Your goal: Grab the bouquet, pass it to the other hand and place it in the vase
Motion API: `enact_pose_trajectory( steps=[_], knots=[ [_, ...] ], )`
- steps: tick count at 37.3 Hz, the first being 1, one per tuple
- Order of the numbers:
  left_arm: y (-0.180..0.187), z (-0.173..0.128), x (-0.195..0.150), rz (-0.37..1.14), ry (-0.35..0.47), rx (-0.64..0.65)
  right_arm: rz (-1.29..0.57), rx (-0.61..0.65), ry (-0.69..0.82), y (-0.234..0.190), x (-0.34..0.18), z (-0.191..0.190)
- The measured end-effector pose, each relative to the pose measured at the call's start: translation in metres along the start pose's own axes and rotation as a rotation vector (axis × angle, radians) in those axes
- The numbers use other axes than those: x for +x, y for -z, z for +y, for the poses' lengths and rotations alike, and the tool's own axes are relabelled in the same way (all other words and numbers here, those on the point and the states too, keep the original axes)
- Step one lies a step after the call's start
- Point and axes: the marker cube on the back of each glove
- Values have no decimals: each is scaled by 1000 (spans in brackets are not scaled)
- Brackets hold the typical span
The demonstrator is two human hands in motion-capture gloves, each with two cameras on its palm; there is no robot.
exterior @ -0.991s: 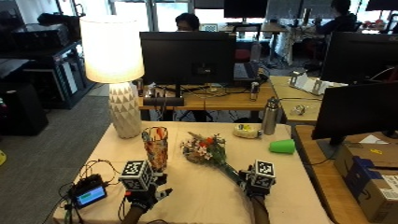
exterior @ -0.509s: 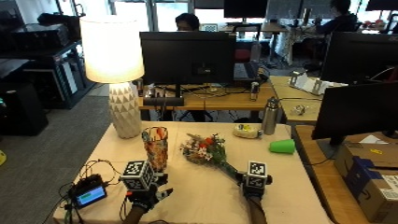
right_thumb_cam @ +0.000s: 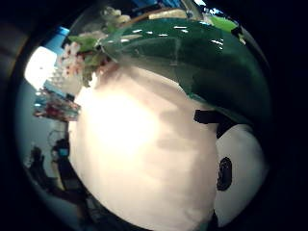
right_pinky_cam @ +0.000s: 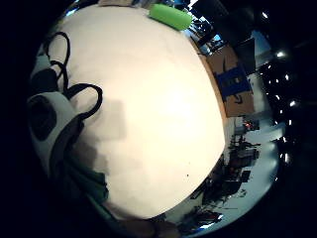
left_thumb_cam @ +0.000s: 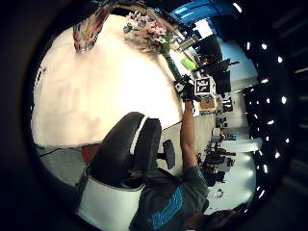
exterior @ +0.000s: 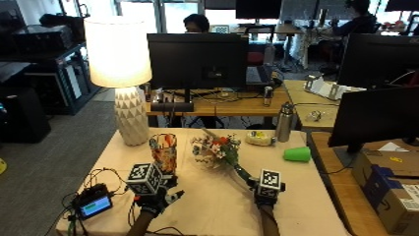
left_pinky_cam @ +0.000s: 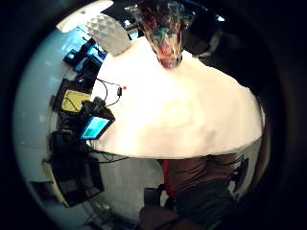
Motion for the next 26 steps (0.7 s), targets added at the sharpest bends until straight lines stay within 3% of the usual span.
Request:
enact_pose_trajectory(
  steps=[11,26],
  knots=[
    [50,-17,44,206,-99,107,-393,224,31,79,-31,20],
    [66,-60,104,931,-290,74,-924,298,188,138,-96,61]
  ],
)
